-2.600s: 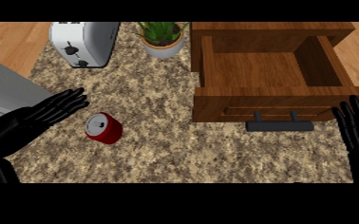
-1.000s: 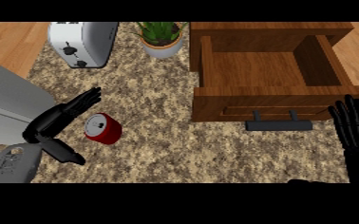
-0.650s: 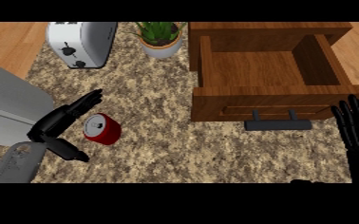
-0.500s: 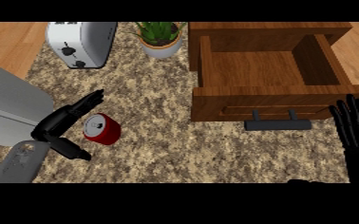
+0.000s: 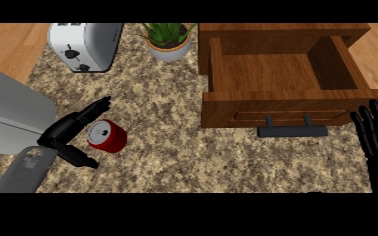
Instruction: Pick up the can, place it into the drawer and close the drawer
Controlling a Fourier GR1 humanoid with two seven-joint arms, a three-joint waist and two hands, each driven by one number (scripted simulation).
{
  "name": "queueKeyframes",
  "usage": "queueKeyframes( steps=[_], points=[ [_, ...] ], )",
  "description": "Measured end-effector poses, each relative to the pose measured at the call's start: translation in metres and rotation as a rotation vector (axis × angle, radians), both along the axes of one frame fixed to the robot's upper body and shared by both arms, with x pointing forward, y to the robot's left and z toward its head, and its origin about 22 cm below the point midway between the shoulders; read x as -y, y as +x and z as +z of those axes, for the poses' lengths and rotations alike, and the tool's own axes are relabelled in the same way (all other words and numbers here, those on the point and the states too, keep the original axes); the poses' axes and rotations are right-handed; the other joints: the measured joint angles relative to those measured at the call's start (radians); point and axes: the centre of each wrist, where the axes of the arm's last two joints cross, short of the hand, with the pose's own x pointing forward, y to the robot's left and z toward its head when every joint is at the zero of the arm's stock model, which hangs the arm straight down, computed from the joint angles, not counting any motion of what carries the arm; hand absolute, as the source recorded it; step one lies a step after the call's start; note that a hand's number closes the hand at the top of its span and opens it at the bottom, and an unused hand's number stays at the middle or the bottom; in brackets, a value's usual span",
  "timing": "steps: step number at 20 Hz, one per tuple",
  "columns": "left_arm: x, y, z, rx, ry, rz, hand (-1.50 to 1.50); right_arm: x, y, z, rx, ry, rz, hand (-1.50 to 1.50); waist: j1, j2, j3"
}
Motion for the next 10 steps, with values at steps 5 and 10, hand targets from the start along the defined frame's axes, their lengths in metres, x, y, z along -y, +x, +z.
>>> queueKeyframes(
  steps=[5,10],
  points=[
    [0.0028,0.0014,-0.004,0.004,0.001,-0.01,-1.5,0.0029,-0.0007,0.0068,0.003,-0.005,0.001,-1.5,0.001,0.0,0.0],
    [0.012,0.004,-0.0115,0.001,0.0,-0.014,-1.5,0.0007,-0.0021,0.0089,0.004,-0.005,0.003,-1.5,0.0,0.001,0.0]
  ],
)
